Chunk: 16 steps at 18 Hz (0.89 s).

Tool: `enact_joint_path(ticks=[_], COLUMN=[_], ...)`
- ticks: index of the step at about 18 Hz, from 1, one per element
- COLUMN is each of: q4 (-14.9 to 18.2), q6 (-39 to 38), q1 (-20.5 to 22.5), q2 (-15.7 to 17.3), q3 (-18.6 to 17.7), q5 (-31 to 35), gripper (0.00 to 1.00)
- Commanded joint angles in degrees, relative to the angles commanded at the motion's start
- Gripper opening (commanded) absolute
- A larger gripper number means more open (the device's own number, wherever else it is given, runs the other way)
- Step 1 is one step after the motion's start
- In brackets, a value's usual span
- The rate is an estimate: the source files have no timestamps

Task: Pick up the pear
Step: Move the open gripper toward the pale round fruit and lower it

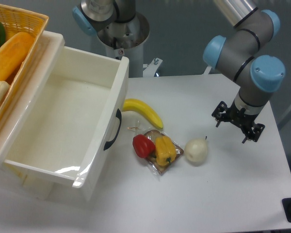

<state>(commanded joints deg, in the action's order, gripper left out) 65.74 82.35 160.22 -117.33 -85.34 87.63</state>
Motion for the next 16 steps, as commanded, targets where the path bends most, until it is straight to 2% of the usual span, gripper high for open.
enact_joint_path(ticks=[5,10,13,16], q4=[0.0,-1.23,-1.23,-1.06], q6=[-0.79,-6.85,-7.29,-9.13], q1=[-0.26,-0.35,-0.35,-0.26], q2=[0.44,2.46,2.9,2.99], q3=[-0.7,-7.55,-9.49,-9.93], q5=[-0.44,-0.53,-0.96,-3.16], gripper=[1.0,1.0,1.0,1.0])
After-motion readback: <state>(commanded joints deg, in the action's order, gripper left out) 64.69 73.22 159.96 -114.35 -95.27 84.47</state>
